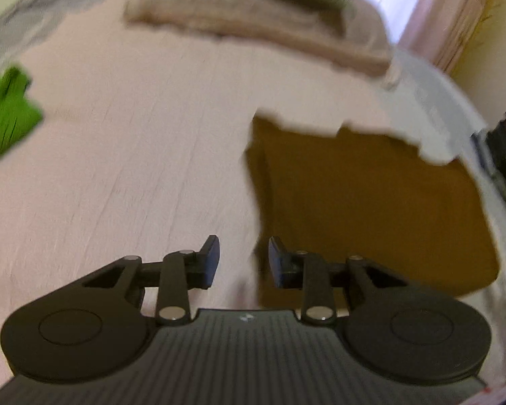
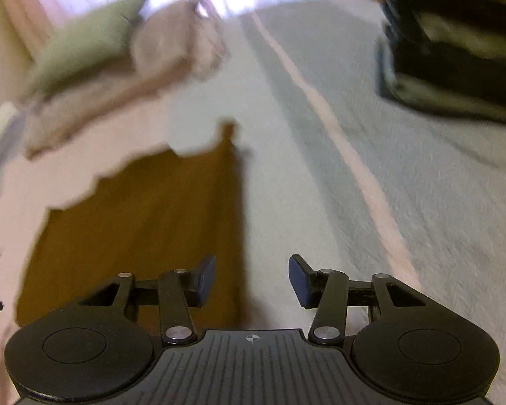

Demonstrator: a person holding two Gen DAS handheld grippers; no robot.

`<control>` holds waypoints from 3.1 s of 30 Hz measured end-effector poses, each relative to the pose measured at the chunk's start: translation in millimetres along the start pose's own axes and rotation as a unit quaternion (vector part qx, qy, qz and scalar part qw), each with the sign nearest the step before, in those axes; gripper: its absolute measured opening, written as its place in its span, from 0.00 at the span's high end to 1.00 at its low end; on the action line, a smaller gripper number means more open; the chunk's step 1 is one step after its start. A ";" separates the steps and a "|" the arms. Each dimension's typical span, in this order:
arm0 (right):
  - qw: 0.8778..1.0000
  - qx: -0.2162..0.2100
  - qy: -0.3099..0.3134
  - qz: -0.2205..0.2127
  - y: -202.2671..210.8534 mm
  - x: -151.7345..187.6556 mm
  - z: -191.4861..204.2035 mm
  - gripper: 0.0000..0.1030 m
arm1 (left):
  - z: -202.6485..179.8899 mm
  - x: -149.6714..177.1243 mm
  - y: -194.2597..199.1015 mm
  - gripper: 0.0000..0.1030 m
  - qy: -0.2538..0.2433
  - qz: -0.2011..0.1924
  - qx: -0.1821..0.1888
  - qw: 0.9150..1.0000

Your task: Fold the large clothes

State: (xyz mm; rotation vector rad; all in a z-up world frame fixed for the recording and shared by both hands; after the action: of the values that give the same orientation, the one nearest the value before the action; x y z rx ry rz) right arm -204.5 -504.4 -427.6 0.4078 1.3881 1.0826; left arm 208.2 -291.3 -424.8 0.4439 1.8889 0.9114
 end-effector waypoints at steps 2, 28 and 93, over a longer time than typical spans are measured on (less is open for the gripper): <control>0.999 -0.046 0.018 -0.004 -9.6 -3.2 22.9 0.56 | -26.4 -12.1 -9.7 0.75 -0.029 -0.008 0.035 0.999; 0.995 -0.082 -0.016 -0.045 -149.2 -121.4 9.7 1.00 | 1.2 -117.4 -172.9 1.00 0.000 0.001 0.050 0.999; 0.993 -0.072 -0.031 0.085 23.9 28.4 33.8 0.48 | -139.1 46.5 12.2 0.46 0.006 0.095 -0.058 0.994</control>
State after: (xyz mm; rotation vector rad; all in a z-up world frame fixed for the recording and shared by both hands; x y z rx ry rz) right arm -187.3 -458.2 -418.2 0.4564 1.2288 1.2898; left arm 63.3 -309.7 -407.1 0.5542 1.8149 1.1454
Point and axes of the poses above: each gripper's, at about its wrist camera, not at the fingertips, and y roughly against the way its jaws point, z to its left, x to its underside, the point moved 10 cm from there along -y, roughly the way its jaws point, and after that the axes turned 4 degrees about x, right-handed, at the moved point
